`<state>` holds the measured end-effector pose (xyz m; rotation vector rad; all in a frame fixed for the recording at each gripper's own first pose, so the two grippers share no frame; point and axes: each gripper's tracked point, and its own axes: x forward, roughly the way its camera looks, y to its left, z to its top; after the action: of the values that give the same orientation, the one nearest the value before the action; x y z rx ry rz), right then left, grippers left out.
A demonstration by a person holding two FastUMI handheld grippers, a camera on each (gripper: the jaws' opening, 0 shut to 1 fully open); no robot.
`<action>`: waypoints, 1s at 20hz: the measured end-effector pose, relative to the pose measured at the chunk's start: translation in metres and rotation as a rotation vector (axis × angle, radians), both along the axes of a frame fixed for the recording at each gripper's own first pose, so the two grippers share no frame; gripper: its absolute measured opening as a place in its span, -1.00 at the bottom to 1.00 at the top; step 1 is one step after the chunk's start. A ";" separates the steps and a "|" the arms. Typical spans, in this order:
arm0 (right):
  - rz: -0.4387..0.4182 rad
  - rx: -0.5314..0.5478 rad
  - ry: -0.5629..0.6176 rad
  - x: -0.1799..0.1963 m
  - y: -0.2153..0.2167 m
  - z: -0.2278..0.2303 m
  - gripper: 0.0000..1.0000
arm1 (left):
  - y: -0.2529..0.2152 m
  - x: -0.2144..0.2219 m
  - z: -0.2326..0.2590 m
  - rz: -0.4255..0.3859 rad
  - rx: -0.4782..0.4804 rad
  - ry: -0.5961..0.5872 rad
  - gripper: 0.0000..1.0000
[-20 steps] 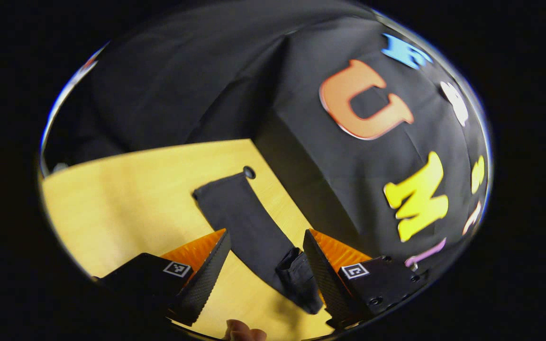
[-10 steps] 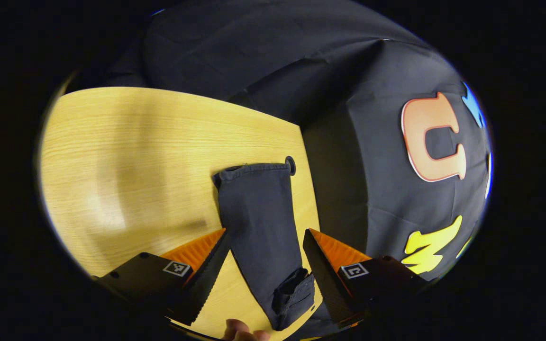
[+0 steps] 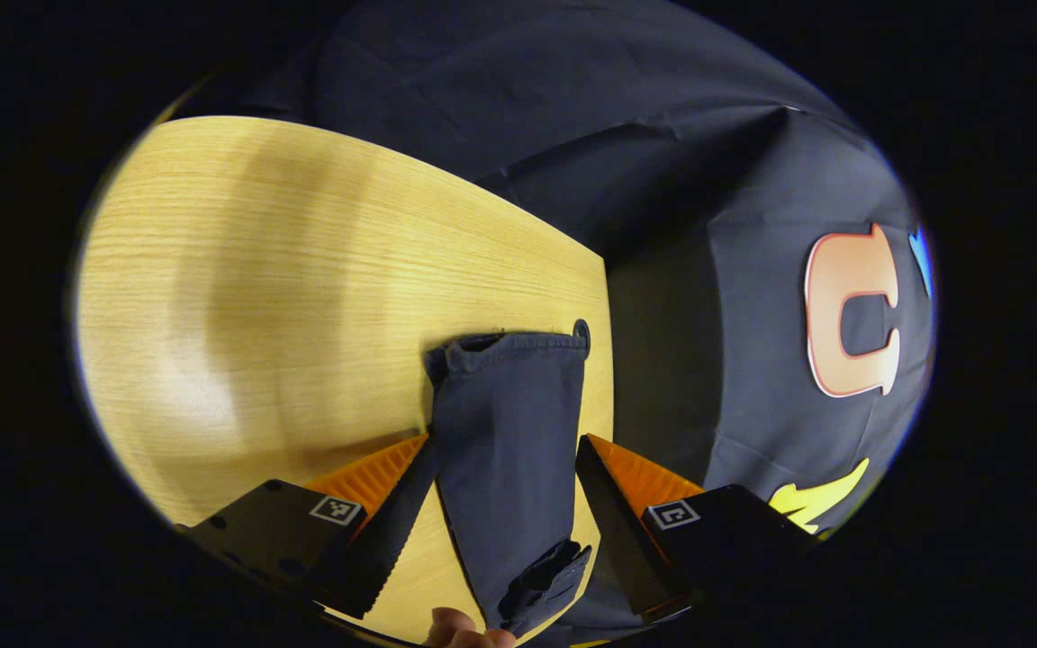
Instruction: Grasp the waist and the cuffs of the jeans and fold them to make the two legs overlap; first hold the waist and fold one-third of the jeans toward the cuffs, then hold the cuffs and fold the remaining one-third in the same direction to finish folding.
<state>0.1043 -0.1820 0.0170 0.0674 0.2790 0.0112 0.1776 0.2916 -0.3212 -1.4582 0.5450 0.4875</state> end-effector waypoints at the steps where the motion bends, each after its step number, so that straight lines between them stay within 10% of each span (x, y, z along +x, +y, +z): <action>1: -0.023 -0.012 -0.006 0.000 -0.011 0.003 0.89 | 0.001 0.003 -0.004 0.011 -0.015 -0.009 0.99; 11: -0.081 -0.084 0.018 -0.005 -0.043 0.005 0.93 | 0.007 0.055 -0.018 0.105 -0.104 -0.126 1.00; 14: -0.087 -0.102 0.023 -0.007 -0.046 0.006 0.93 | 0.009 0.050 -0.034 0.150 -0.105 -0.071 -0.88; 20: -0.116 -0.079 0.054 -0.018 -0.068 -0.006 0.93 | -0.002 0.041 0.006 0.046 0.090 -0.070 -0.92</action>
<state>0.0866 -0.2501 0.0107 0.0056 0.3289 -0.1167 0.2183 0.2898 -0.3148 -1.3988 0.4289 0.4893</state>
